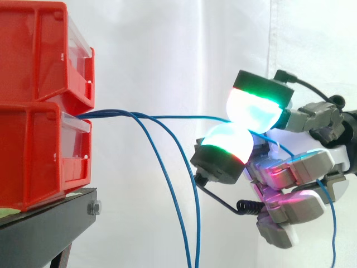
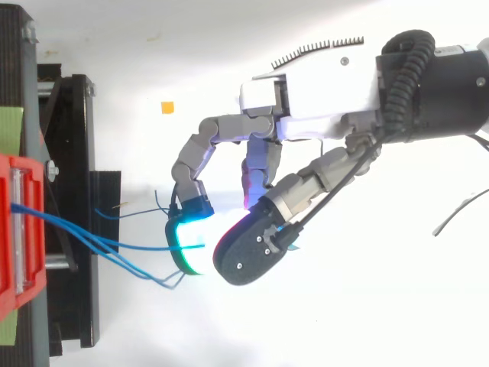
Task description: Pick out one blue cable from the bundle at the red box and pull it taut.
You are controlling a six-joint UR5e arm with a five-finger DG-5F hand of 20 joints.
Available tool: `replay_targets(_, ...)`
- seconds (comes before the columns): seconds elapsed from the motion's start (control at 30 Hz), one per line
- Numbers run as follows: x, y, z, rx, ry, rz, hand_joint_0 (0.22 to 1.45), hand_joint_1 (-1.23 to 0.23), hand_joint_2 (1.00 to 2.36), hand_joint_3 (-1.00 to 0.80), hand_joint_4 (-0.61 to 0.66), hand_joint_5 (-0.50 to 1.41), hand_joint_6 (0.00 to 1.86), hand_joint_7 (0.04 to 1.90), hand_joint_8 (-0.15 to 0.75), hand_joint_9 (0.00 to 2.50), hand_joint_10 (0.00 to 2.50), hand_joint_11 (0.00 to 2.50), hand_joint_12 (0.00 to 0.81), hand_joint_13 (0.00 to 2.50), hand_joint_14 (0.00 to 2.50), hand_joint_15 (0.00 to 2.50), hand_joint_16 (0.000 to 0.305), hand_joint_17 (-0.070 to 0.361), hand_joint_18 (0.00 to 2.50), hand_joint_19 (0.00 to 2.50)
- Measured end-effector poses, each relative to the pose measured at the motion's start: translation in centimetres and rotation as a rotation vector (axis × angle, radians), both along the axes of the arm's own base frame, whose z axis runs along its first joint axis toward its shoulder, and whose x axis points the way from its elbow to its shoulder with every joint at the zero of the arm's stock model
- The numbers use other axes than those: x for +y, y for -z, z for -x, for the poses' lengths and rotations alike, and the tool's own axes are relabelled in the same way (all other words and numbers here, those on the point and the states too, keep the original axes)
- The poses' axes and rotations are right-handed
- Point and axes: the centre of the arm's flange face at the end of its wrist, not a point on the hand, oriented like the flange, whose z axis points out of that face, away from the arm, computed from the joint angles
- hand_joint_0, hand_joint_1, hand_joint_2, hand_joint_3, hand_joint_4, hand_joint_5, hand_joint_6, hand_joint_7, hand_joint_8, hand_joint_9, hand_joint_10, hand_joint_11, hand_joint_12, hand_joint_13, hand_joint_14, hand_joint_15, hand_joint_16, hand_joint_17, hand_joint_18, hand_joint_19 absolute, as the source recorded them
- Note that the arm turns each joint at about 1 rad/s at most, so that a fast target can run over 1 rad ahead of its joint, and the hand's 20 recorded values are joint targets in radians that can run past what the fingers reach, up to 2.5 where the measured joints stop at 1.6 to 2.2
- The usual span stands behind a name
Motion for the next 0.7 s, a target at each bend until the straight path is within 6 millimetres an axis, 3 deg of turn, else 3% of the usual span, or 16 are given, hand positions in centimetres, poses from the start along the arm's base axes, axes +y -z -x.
replay_targets(0.33, -0.3, -1.9, 1.0, 0.011, -0.012, 0.05, 0.81, -0.76, 1.01, -0.37, -0.31, -0.17, 1.01, 0.99, 0.208, 1.48, 0.02, 1.2, 0.318, 1.27, 0.03, 0.91, 0.046, 0.105, 0.81, 0.81)
replay_targets(0.7, -0.8, 0.2, 1.9, 0.024, -0.011, 0.073, 0.81, -0.76, 1.01, -0.37, -0.32, -0.17, 1.01, 0.99, 0.212, 1.47, 0.02, 1.19, 0.317, 1.27, 0.03, 0.91, 0.047, 0.105, 0.81, 0.8)
